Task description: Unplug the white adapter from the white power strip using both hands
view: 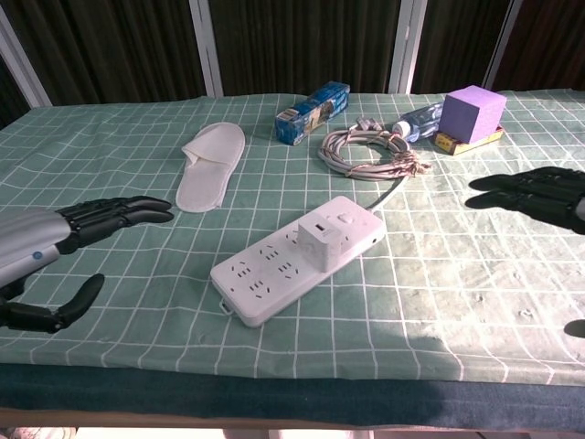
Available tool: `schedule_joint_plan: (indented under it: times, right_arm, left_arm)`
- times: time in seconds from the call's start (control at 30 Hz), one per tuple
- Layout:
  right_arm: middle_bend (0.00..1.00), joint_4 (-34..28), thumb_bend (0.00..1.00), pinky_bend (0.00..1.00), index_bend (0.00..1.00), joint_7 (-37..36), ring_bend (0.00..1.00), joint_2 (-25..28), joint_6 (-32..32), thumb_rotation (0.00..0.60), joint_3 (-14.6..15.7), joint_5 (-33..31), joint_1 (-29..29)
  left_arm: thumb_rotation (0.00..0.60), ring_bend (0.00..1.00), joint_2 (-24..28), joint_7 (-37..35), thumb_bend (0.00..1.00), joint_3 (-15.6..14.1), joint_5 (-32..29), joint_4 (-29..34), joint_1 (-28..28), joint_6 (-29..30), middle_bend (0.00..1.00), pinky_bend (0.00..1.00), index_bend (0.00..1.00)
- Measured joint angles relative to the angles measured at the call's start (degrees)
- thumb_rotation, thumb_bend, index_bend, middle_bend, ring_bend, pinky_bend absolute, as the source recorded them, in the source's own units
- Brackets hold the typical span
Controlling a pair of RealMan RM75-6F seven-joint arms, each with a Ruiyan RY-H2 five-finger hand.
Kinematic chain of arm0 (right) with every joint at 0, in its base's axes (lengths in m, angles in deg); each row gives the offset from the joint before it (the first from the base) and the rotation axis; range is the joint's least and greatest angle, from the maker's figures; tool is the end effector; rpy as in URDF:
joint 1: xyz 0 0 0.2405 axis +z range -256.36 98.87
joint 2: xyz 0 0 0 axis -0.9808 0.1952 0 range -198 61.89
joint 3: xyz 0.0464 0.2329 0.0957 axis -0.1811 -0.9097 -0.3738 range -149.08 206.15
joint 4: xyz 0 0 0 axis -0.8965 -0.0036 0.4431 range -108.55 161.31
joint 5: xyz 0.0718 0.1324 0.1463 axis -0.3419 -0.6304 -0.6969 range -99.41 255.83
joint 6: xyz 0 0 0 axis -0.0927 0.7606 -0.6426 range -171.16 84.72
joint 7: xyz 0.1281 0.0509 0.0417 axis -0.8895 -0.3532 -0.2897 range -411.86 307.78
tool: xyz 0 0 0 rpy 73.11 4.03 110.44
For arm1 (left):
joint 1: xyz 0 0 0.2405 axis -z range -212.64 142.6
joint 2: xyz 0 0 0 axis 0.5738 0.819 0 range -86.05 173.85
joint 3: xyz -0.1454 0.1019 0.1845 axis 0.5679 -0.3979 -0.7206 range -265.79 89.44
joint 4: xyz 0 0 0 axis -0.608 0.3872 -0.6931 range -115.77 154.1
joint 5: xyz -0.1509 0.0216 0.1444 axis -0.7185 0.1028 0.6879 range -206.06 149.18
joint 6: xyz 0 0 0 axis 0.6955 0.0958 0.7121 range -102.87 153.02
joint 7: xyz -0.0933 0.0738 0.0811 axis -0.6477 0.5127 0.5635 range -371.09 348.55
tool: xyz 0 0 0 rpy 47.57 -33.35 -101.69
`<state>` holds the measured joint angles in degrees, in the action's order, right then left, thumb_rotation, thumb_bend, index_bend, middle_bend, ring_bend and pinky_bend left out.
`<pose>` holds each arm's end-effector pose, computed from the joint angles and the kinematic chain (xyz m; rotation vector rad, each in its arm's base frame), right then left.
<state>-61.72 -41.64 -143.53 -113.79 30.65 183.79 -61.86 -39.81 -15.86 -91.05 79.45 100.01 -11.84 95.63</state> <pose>-0.2393 -0.1993 0.0425 2.0385 -0.6810 0.9557 -0.2152 0.2183 0.0028 -2.1036 -0.8518 -1.1860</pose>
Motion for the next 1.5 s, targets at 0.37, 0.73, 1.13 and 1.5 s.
schedule_joint_plan:
  times: [0.37,0.73,1.13,1.5]
  right_arm:
    - [0.00,-0.5,0.10,0.00,0.00,6.3,0.00,-9.2,10.6,0.600,-6.1,-8.1,8.8]
    - [0.00,1.4,0.10,0.00,0.00,8.6,0.00,-12.8,12.9,0.600,-7.8,-12.4,12.5]
    - [0.00,3.3,0.13,0.00,0.00,9.8,0.00,-16.1,13.6,0.600,-7.5,-13.9,15.3]
    - [0.02,7.7,0.19,0.00,0.02,11.7,0.00,-20.9,13.4,0.600,-7.6,-14.7,17.5]
  left_arm:
    - [0.600,0.00,-10.2,6.3,0.68,1.4,-4.8,-2.1,5.3,-8.2,0.01,0.06,0.00]
    - [0.600,0.00,-16.6,10.6,0.67,2.5,-9.2,-5.9,8.5,-12.3,0.01,0.05,0.00]
    - [0.600,0.00,-16.5,10.4,0.70,1.0,-12.3,-6.9,9.5,-13.8,0.04,0.05,0.00]
    - [0.600,0.01,-17.1,11.7,0.71,0.1,-14.4,-7.3,10.5,-15.8,0.07,0.05,0.00]
